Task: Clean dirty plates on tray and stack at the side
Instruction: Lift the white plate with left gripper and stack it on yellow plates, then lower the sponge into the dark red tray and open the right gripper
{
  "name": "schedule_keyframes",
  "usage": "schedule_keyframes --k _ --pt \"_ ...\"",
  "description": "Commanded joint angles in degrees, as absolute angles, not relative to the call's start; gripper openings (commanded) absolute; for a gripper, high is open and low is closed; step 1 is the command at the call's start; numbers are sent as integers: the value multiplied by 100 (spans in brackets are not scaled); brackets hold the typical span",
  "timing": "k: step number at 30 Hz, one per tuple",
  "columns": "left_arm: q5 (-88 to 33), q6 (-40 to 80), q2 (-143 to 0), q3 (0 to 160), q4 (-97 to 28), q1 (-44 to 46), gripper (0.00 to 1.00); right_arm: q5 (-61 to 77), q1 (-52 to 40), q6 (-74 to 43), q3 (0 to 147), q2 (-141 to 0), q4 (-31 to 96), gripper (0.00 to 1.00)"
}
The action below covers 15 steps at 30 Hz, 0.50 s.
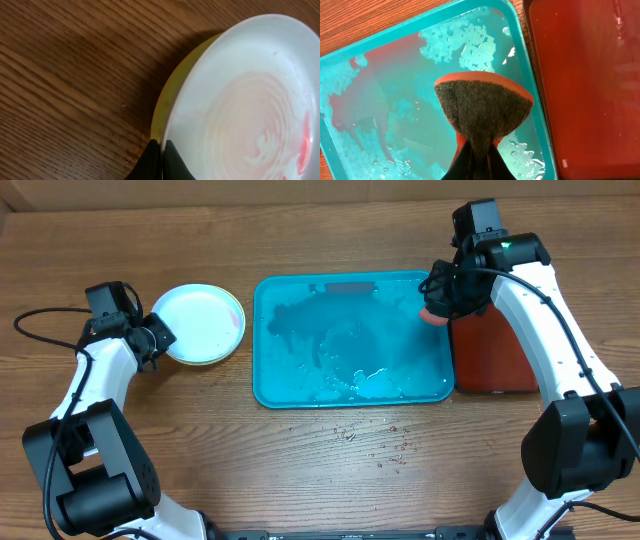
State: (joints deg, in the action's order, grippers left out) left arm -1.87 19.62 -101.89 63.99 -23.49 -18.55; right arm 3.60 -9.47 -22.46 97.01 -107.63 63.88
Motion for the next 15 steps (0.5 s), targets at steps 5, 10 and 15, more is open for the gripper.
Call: schedule_keyframes --k 5,10,15 --pt "30 2233 -10095 6368 -2333 -1874 42 311 -967 -2246 9695 -10737 6364 4" --pt "-281 2228 -10060 6510 -2375 -1817 100 436 -950 -2268 9717 -10737 6361 4" --pt "-298 1643 -9898 7719 -3509 -1492 98 499 -631 -2265 9891 -10735 6615 4"
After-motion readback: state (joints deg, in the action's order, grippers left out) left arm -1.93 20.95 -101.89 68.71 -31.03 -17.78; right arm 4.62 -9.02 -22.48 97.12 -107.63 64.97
